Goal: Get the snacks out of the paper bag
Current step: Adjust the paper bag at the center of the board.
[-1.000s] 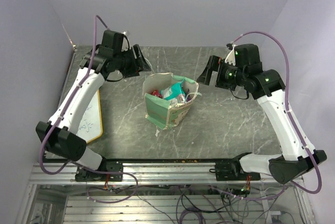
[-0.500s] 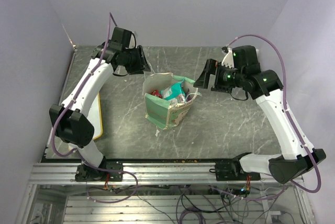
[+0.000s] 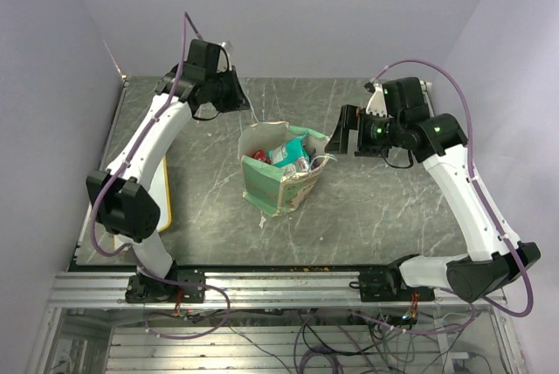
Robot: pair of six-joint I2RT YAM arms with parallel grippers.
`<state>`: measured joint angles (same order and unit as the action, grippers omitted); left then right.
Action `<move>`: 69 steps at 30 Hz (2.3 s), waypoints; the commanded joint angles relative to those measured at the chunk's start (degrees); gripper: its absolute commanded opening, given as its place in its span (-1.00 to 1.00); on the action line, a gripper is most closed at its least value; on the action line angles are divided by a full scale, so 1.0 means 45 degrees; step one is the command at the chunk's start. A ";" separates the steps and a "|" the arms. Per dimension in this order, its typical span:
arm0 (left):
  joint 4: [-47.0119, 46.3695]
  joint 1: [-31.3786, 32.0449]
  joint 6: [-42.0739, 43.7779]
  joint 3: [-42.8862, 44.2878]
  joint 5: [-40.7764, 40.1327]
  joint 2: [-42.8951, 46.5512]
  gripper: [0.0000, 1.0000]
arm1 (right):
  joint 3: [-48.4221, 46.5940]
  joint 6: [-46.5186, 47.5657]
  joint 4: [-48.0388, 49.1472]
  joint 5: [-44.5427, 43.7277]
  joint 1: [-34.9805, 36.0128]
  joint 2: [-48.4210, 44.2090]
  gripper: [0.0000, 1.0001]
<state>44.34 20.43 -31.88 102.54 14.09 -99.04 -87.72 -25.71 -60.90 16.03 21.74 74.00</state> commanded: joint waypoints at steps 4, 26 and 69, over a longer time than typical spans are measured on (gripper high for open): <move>-0.1535 -0.0414 0.0116 -0.0750 0.0825 0.2402 -0.86 | 0.0527 0.0805 0.0219 0.1791 -0.0045 -0.0159 0.85; -0.0274 -0.2956 0.0013 0.2238 0.2568 0.1531 -0.86 | -0.0011 0.0956 0.1405 0.4133 0.3131 0.2626 -0.28; -0.3846 -0.1121 -0.3236 -0.5067 0.3431 0.6828 -0.86 | 0.0013 -0.2230 0.3567 -0.1551 0.4515 0.1918 0.76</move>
<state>25.17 14.85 -48.42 77.06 30.17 -68.88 -89.95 -29.41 -54.39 5.34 40.91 80.09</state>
